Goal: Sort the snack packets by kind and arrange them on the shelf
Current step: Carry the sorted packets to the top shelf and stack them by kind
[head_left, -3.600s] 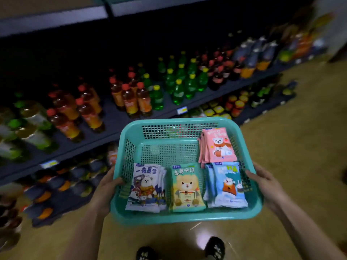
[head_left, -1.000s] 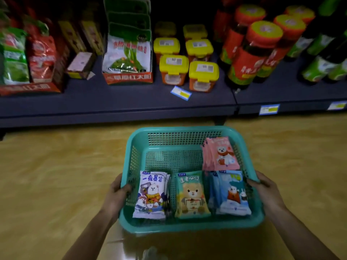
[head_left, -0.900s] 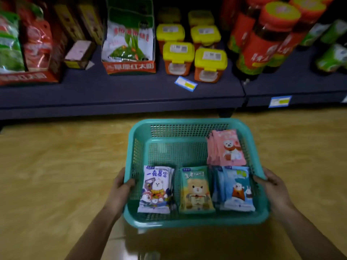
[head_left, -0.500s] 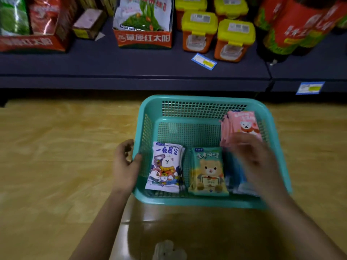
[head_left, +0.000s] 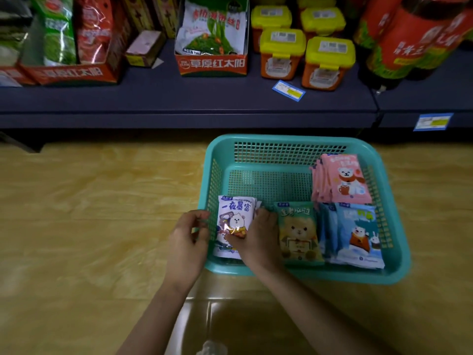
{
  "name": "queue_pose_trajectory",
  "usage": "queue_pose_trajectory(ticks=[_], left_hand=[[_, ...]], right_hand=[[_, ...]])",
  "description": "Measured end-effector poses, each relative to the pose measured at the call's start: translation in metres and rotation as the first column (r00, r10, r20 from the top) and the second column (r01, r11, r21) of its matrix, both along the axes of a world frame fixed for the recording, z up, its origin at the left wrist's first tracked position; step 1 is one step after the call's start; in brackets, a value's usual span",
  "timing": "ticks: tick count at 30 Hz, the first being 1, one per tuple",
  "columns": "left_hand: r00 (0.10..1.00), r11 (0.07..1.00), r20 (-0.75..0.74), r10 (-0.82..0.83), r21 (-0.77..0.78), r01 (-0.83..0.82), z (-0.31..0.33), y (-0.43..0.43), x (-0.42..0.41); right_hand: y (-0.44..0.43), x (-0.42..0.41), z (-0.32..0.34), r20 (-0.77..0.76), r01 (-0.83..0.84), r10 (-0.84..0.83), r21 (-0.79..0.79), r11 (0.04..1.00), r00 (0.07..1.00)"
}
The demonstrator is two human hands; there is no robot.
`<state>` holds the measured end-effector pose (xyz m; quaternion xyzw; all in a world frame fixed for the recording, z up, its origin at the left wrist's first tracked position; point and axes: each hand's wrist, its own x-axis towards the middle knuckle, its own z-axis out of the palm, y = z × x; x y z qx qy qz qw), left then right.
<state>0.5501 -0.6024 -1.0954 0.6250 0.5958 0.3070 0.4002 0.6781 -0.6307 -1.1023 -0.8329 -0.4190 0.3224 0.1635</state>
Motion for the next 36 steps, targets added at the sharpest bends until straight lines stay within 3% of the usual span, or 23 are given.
queue_pose_trajectory(ticks=[7, 12, 14, 17, 19, 25, 31, 36], left_hand=[[1.0, 0.998, 0.014, 0.009, -0.065, -0.008, 0.006, 0.002, -0.001], [0.999, 0.985, 0.045, -0.014, -0.172, 0.021, 0.01, 0.001, 0.005], [0.997, 0.969, -0.027, -0.073, -0.238, 0.065, 0.005, 0.004, 0.013], [0.957, 0.91, -0.165, -0.237, -0.382, 0.16, -0.007, 0.009, 0.038], [0.956, 0.882, -0.16, -0.248, -0.445, 0.154, -0.017, 0.014, 0.054], [0.983, 0.845, -0.124, -0.136, -0.532, 0.05, -0.037, 0.026, 0.069], [0.974, 0.868, -0.199, -0.111, -0.497, -0.003, -0.042, 0.019, 0.077], [0.985, 0.793, -0.144, -0.097, -0.609, -0.011, -0.045, 0.025, 0.078]], right_hand=[[0.007, 0.005, -0.003, -0.189, 0.087, -0.094, -0.049, 0.995, 0.978], [0.009, 0.012, 0.006, -0.349, 0.154, -0.144, 0.002, 0.988, 0.926], [0.006, 0.029, 0.017, -0.451, 0.266, -0.232, 0.013, 0.964, 0.862], [-0.005, 0.067, 0.034, -0.648, 0.436, -0.358, -0.044, 0.899, 0.672], [-0.016, 0.091, 0.042, -0.718, 0.5, -0.404, -0.091, 0.861, 0.566], [-0.037, 0.132, 0.045, -0.74, 0.577, -0.476, -0.147, 0.803, 0.474], [-0.046, 0.135, 0.038, -0.74, 0.598, -0.494, -0.156, 0.786, 0.457], [-0.044, 0.131, 0.034, -0.744, 0.588, -0.484, -0.152, 0.794, 0.46]])
